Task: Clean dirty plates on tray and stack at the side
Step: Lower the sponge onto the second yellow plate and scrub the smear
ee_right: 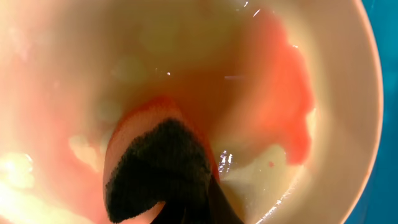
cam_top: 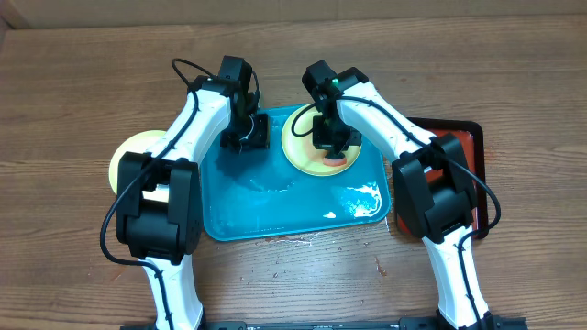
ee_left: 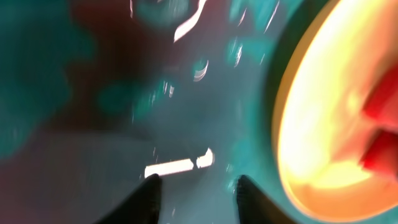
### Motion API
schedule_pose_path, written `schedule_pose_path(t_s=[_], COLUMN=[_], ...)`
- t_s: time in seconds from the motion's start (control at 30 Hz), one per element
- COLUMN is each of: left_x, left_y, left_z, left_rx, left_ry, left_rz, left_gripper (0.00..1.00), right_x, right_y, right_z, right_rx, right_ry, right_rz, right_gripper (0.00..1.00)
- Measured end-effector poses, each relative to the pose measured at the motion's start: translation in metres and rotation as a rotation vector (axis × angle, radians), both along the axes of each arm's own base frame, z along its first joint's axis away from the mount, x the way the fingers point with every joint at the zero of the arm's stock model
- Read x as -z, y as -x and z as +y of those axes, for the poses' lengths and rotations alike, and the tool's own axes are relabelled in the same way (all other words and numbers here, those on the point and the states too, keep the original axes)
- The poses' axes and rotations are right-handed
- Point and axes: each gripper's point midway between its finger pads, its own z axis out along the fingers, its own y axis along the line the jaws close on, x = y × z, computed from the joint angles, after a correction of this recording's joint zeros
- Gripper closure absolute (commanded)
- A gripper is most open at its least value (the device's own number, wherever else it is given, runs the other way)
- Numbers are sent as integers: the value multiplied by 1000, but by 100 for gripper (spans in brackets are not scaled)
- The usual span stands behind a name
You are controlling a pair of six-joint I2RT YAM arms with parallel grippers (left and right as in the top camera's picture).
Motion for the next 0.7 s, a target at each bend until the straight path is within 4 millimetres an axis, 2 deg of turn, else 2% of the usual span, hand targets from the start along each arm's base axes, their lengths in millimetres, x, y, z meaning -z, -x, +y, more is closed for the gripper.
schedule_pose_path(t_s=[0.1, 0.27, 0.5, 0.7], left_x=[-3, -5, 16, 13], left_y=[-16, -29, -27, -27], left_z=[-6, -15, -31, -41], left_rx=[-4, -35, -35, 3], left_ry=[26, 67, 139, 192], left_rz=[-66, -107, -55, -62], left_gripper=[53, 56, 61, 61], right_x=[0, 0, 0, 0], right_y=[-2, -2, -1, -3], right_z=[3, 3, 4, 6], right_rx=[-2, -3, -5, -4], right_ry=[-6, -6, -6, -18], right_rz=[-10, -11, -11, -17], right_gripper=[96, 96, 96, 96])
